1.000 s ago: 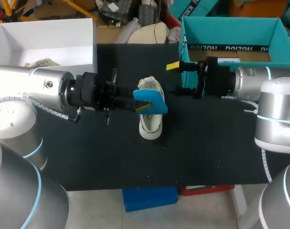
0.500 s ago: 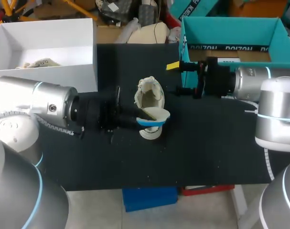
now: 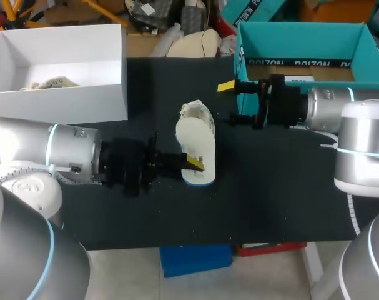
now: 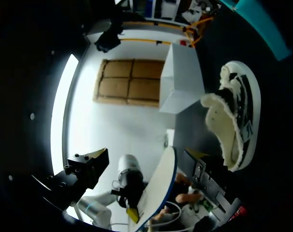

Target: Take the shoe out of the shoebox, open the shoe tongue, remove and reinsert the insole, then place the shoe into the shoebox

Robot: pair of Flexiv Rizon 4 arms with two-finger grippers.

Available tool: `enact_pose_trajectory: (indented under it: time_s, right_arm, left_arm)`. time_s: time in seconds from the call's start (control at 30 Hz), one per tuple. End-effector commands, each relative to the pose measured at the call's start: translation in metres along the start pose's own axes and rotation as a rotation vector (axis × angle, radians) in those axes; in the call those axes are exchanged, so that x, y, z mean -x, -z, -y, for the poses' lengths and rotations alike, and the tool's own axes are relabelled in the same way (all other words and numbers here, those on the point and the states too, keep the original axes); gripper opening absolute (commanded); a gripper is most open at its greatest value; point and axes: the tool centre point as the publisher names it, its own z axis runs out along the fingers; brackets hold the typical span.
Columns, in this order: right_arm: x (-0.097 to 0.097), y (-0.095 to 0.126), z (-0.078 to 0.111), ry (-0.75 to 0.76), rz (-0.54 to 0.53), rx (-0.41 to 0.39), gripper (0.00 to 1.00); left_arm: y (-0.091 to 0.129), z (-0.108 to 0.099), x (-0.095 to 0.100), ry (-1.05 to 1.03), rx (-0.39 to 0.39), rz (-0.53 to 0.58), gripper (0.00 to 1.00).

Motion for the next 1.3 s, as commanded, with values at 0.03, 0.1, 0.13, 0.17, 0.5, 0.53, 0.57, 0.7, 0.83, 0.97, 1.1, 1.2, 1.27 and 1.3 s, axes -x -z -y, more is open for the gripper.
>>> enact_pose_trajectory:
  time_s: [0.03, 0.1, 0.13, 0.17, 0.5, 0.53, 0.57, 0.7, 0.83, 0.97, 1.1, 1.2, 1.27, 1.3]
  right_arm:
    - [0.000, -0.002, 0.000, 0.000, 0.001, 0.003, 1.00]
    - [0.000, -0.002, 0.000, 0.000, 0.001, 0.003, 1.00]
    - [0.000, -0.002, 0.000, 0.000, 0.001, 0.003, 1.00]
    - [0.000, -0.002, 0.000, 0.000, 0.001, 0.003, 1.00]
    - [0.000, -0.002, 0.000, 0.000, 0.001, 0.003, 1.00]
    - [0.000, -0.002, 0.000, 0.000, 0.001, 0.003, 1.00]
    - [0.000, -0.002, 0.000, 0.000, 0.001, 0.003, 1.00]
    - [0.000, -0.002, 0.000, 0.000, 0.001, 0.003, 1.00]
    - [0.000, -0.002, 0.000, 0.000, 0.001, 0.003, 1.00]
    - [0.000, -0.002, 0.000, 0.000, 0.001, 0.003, 1.00]
    - [0.000, -0.002, 0.000, 0.000, 0.001, 0.003, 1.00]
    - [0.000, -0.002, 0.000, 0.000, 0.001, 0.003, 1.00]
    - [0.000, -0.002, 0.000, 0.000, 0.001, 0.003, 1.00]
    - [0.000, -0.002, 0.000, 0.000, 0.001, 0.003, 1.00]
  left_arm:
    - [0.001, 0.011, 0.000, -0.099, 0.104, -0.013, 0.00]
    - [0.001, 0.011, 0.000, -0.099, 0.104, -0.013, 0.00]
    - [0.001, 0.011, 0.000, -0.099, 0.104, -0.013, 0.00]
    - [0.001, 0.011, 0.000, -0.099, 0.104, -0.013, 0.00]
    - [0.008, 0.006, -0.042, -0.201, 0.095, 0.167, 0.00]
    - [0.010, 0.001, -0.044, -0.185, 0.092, 0.190, 0.00]
    - [0.013, -0.004, -0.047, -0.188, 0.086, 0.217, 0.00]
    - [0.015, -0.021, -0.055, -0.195, 0.065, 0.240, 0.00]
    - [0.013, -0.045, -0.054, -0.226, 0.082, 0.226, 0.00]
    - [0.011, -0.064, -0.049, -0.269, 0.081, 0.224, 0.00]
    - [0.008, -0.079, -0.043, -0.273, 0.073, 0.239, 0.00]
    - [0.006, -0.088, -0.040, -0.264, 0.086, 0.238, 0.00]
    - [0.005, -0.094, -0.038, -0.259, 0.094, 0.237, 0.00]
    - [0.005, -0.095, -0.038, -0.260, 0.094, 0.237, 0.00]
